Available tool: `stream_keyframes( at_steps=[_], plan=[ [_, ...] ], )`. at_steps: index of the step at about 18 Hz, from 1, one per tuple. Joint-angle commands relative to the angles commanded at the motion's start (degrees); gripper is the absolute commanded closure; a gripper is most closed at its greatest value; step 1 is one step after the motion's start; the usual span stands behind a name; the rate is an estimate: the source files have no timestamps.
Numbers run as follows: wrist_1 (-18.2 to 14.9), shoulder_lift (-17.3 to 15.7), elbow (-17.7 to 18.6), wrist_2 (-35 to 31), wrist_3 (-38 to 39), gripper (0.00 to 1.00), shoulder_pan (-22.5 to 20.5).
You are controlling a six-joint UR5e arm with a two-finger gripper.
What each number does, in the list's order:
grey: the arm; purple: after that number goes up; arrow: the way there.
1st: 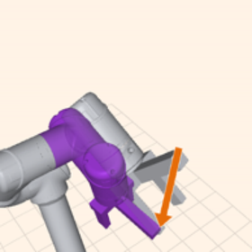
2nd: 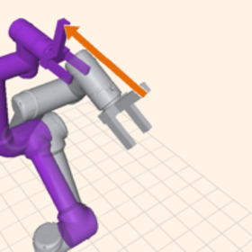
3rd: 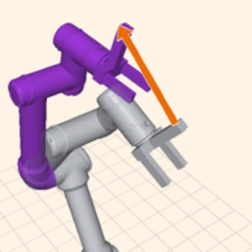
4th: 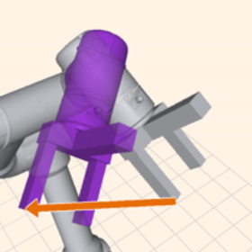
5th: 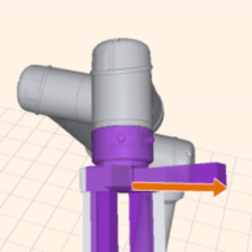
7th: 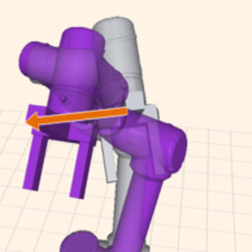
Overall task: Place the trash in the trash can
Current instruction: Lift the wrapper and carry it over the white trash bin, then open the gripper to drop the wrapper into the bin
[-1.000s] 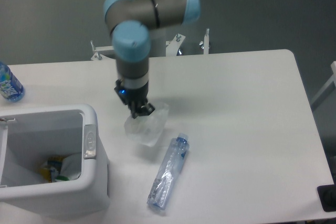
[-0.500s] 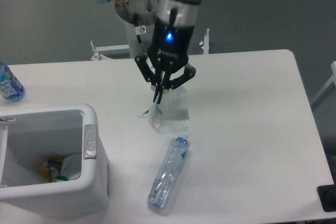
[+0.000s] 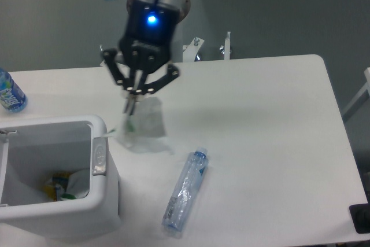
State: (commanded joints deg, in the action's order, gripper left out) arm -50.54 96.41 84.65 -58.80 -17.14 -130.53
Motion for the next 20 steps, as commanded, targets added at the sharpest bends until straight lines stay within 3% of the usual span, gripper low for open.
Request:
stream_keyframes(
  at_steps=[2,3,6,7,14,16,20],
  plan=[
    [0.0,1.15,-0.36,-0.18,-0.09,1.0,1.67],
    [0.0,1.33,-0.1,-0.09,-0.26,0.89,2.2],
    [-0.09,1.5,0.34,-0.09,-0.53,0.09,3.35],
    [-0.09,1.42,0.34,-0.09,0.08,0.0,3.35],
    [-0.09,1.24,-0.1,-1.4,-0.61,0.0,3.26],
    [-0.09,1.5,-0.01,-5.43,-0.79,0.0,2.3],
    [-0.18,3.34,0.43,-19.13,-4.38,0.0,-3.76]
  ],
)
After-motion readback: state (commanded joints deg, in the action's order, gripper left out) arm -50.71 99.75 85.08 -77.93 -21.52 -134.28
